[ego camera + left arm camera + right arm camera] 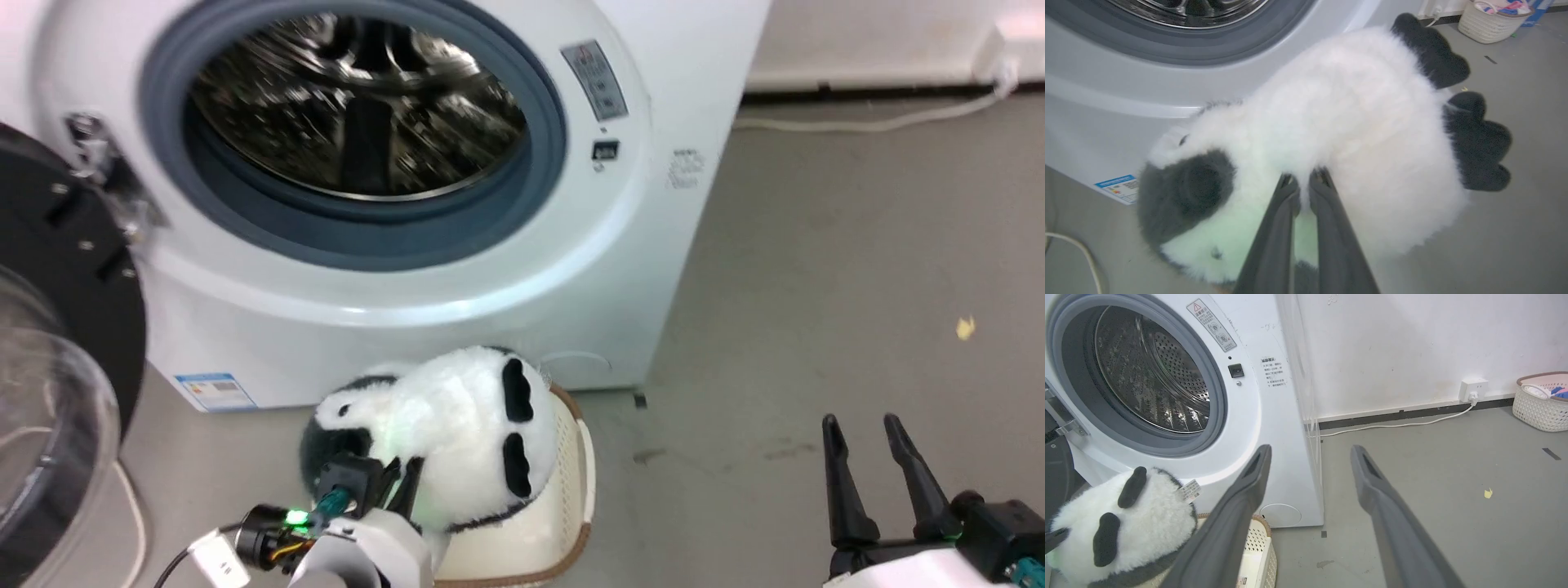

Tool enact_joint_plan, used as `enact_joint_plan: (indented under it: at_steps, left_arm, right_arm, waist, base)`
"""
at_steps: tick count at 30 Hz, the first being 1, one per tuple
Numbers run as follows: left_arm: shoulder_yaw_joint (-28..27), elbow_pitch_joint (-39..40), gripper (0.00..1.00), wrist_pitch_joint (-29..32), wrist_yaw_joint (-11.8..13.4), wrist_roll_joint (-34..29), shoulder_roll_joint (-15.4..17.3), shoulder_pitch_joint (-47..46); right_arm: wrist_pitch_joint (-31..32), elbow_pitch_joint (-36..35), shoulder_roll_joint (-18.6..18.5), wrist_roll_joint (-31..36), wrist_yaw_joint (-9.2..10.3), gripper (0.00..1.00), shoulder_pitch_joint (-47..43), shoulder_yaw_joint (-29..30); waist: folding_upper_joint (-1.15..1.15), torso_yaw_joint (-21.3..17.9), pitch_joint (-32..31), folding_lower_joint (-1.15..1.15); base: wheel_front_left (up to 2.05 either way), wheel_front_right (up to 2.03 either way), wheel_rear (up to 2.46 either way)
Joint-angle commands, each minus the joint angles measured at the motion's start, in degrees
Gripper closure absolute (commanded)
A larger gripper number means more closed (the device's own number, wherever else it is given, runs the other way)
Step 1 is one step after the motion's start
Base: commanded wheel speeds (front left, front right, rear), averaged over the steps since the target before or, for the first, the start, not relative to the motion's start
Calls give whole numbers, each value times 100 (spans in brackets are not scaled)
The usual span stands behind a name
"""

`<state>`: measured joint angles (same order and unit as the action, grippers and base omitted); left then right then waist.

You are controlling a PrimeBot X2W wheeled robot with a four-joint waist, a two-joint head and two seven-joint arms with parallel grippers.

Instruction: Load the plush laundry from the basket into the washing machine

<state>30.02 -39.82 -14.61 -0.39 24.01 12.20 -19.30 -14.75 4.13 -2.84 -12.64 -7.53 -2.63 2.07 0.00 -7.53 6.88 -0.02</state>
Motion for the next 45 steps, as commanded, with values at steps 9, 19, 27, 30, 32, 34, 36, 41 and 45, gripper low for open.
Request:
enact_joint_plan:
  at_steps: [9,19,27,30,32,34,36,41,45]
  left_arm:
    - [-1043,1975,100,-39,212,-525,173,720]
    - [-2013,3165,100,-39,-144,-878,696,-309]
    - [-2098,2777,100,629,-510,-891,1439,-2240]
    - [-1991,2582,100,864,-584,-917,1604,-2787]
    - [-1797,2238,100,1181,-653,-962,1810,-3639]
    - [-1732,2082,100,1286,-668,-960,1865,-3935]
    - [-1579,1760,100,1479,-688,-976,1976,-4499]
    - [-1186,886,100,1834,-705,-1045,2301,-5590]
    - [-597,-59,100,2069,-708,-972,2706,-6377]
  right_arm:
    - [-25,-74,-4,-52,4,0,-45,-82]
    - [-25,-374,-4,-258,4,0,296,-154]
    - [-25,-482,-4,-579,4,0,637,-387]
    - [-25,-500,-4,-682,4,0,712,-487]
    - [-25,-529,-4,-820,4,0,820,-630]
    - [-25,-537,-4,-858,4,0,849,-674]
    - [-25,-558,-4,-930,4,0,917,-748]
    - [-25,-604,-4,-1101,4,0,1039,-876]
    - [-25,-639,-4,-1195,4,0,1073,-970]
  waist:
    - [0,55,-62,2]
    - [0,-362,1361,2]
    - [0,-881,2466,2]
    - [0,-1005,2723,2]
    - [0,-1162,3049,2]
    - [0,-1212,3143,2]
    - [0,-1309,3328,2]
    - [0,-1540,3638,2]
    - [0,-1672,3801,2]
  base:
    - [0,0,0]
    - [0,0,0]
    - [0,0,0]
    - [0,0,0]
    - [0,0,0]
    - [0,0,0]
    - [0,0,0]
    - [0,0,0]
    - [0,0,0]
